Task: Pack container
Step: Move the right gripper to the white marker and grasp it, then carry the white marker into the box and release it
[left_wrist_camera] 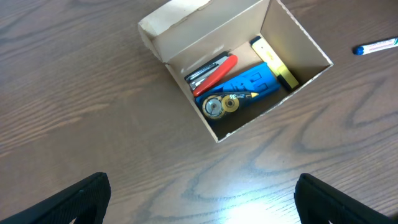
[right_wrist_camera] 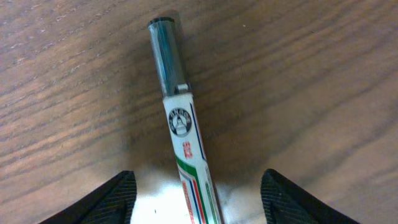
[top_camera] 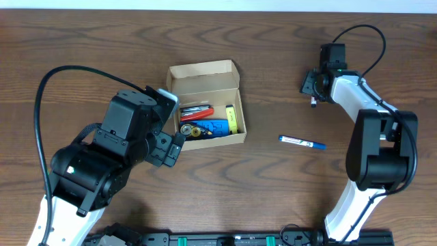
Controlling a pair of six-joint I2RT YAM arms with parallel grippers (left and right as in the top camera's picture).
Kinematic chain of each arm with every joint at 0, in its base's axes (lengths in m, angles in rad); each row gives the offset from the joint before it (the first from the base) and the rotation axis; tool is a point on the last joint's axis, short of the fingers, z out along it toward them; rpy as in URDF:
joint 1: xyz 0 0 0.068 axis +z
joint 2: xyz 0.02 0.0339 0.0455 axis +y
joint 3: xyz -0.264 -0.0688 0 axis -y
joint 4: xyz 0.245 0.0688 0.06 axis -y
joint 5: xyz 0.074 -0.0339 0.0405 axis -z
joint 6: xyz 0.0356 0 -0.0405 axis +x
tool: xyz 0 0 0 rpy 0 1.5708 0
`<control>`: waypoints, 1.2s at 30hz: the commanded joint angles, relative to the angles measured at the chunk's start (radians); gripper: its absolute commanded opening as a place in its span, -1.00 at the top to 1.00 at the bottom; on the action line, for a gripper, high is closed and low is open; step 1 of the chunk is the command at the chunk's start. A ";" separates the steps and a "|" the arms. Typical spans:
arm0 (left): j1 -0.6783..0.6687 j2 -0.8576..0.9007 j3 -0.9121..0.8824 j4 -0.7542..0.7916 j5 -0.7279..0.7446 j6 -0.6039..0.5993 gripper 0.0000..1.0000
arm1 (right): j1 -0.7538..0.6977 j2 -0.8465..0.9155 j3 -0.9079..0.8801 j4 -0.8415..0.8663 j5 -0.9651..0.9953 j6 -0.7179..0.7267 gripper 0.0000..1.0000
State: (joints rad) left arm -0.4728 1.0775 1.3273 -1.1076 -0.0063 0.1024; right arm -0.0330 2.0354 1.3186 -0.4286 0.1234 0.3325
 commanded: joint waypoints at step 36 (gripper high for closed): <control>0.003 0.000 0.005 -0.003 0.000 0.006 -0.90 | 0.139 -0.370 0.025 -0.185 -0.212 -0.187 0.97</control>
State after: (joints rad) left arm -0.4728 1.0775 1.3273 -1.1076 -0.0063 0.1024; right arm 0.0242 1.7775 1.3380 -0.6121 -0.0040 0.2676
